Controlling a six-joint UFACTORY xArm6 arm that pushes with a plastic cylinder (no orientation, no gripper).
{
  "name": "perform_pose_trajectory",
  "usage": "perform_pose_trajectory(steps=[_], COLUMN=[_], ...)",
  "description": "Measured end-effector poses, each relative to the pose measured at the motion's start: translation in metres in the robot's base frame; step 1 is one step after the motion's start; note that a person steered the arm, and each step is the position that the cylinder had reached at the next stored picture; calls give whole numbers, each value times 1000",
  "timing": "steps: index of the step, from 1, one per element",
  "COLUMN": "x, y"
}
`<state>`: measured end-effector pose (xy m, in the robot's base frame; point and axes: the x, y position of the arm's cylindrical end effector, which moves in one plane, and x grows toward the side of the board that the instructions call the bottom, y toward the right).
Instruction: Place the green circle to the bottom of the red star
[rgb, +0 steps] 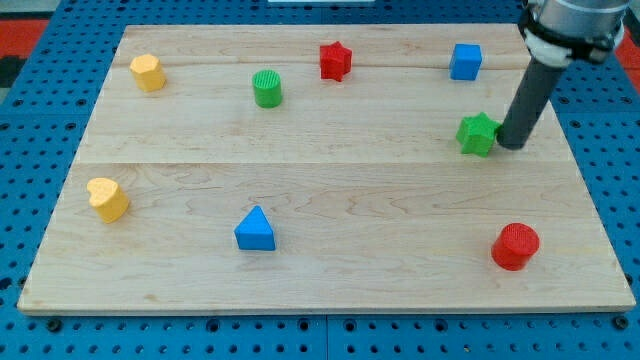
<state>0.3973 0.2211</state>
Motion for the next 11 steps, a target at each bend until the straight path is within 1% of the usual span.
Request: perform_pose_trajectory(steps=[1,2,3,4,5,6,7,8,11], x=[-66,-104,-114,-101,-72,-62,-32,-18,-23], y=[-43,-135,-228,-295,-318,-369,-353,-332,-286])
